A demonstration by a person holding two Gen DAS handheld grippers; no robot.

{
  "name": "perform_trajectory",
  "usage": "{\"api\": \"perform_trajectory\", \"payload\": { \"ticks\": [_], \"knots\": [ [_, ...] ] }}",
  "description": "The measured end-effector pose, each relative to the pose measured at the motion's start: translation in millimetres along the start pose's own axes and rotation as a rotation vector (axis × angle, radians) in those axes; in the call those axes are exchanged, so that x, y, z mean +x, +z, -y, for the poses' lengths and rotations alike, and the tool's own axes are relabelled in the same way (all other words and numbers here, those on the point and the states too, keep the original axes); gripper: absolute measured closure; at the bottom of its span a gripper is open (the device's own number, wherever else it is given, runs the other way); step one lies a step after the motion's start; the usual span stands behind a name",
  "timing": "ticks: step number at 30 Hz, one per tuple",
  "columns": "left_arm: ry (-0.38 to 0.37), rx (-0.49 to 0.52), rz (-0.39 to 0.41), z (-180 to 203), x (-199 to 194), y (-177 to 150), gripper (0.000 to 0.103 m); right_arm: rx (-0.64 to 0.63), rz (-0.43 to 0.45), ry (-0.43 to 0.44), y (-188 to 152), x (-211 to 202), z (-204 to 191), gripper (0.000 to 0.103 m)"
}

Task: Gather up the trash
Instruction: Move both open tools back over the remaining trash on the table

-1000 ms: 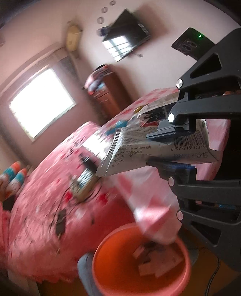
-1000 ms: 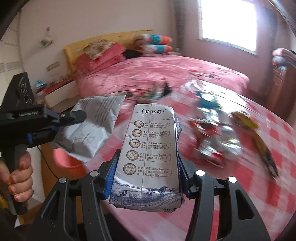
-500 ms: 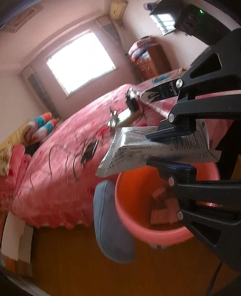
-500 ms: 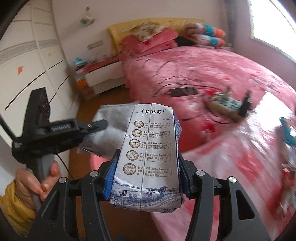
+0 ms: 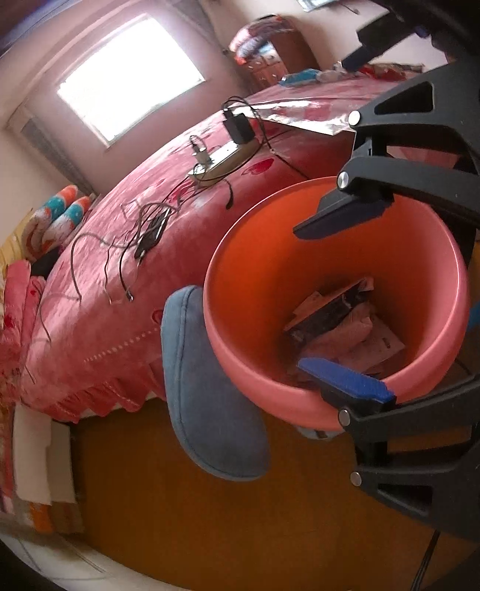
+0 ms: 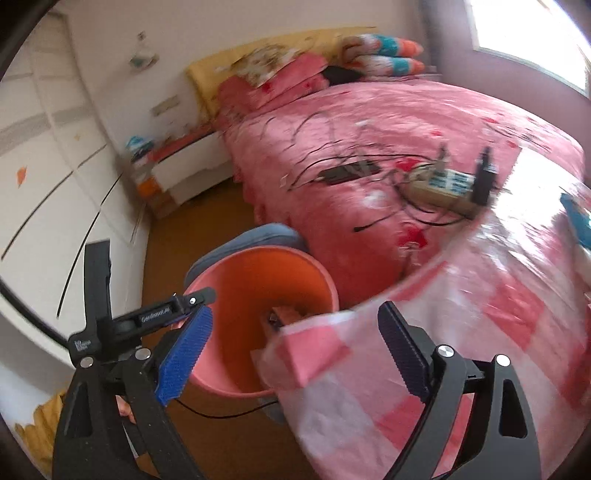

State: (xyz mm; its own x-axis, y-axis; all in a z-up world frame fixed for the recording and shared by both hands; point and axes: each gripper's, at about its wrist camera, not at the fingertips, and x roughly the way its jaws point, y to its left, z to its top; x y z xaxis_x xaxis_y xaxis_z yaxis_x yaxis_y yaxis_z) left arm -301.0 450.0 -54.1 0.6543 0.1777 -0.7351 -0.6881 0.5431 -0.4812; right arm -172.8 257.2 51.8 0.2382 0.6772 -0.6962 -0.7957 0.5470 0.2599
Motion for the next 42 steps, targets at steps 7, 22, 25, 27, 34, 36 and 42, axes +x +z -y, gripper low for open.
{"api": "perform_trajectory", "payload": {
  "ticks": [7, 22, 25, 27, 34, 36, 42],
  "knots": [
    [-0.01, 0.099, 0.014, 28.4, -2.4, -1.0, 0.029, 0.115, 0.049, -0.066, -18.7, -29.6, 35.3, 0.01],
    [-0.059, 0.255, 0.013, 105.7, -23.9, -13.5, 0.022, 0.124, 0.122, -0.119, -50.8, -79.8, 70.2, 0.01],
    [-0.055, 0.295, 0.014, 124.6, -30.0, -19.6, 0.021, 0.129, 0.153, -0.127, -54.7, -91.4, 79.9, 0.008],
    [-0.056, 0.325, 0.009, 138.2, -34.1, -23.7, 0.021, 0.145, 0.174, -0.128, -56.8, -100.1, 86.5, 0.008],
    [-0.069, 0.412, 0.002, 184.9, -42.6, -38.6, 0.02, 0.201, 0.219, -0.117, -64.8, -125.5, 114.5, 0.008],
    [-0.08, 0.437, -0.004, 200.1, -43.7, -43.9, 0.019, 0.218, 0.228, -0.115, -67.6, -132.0, 122.5, 0.008],
    [-0.136, 0.473, -0.051, 249.5, -38.1, -56.4, 0.019, 0.268, 0.263, -0.137, -75.6, -154.0, 148.8, 0.008]
  ]
}}
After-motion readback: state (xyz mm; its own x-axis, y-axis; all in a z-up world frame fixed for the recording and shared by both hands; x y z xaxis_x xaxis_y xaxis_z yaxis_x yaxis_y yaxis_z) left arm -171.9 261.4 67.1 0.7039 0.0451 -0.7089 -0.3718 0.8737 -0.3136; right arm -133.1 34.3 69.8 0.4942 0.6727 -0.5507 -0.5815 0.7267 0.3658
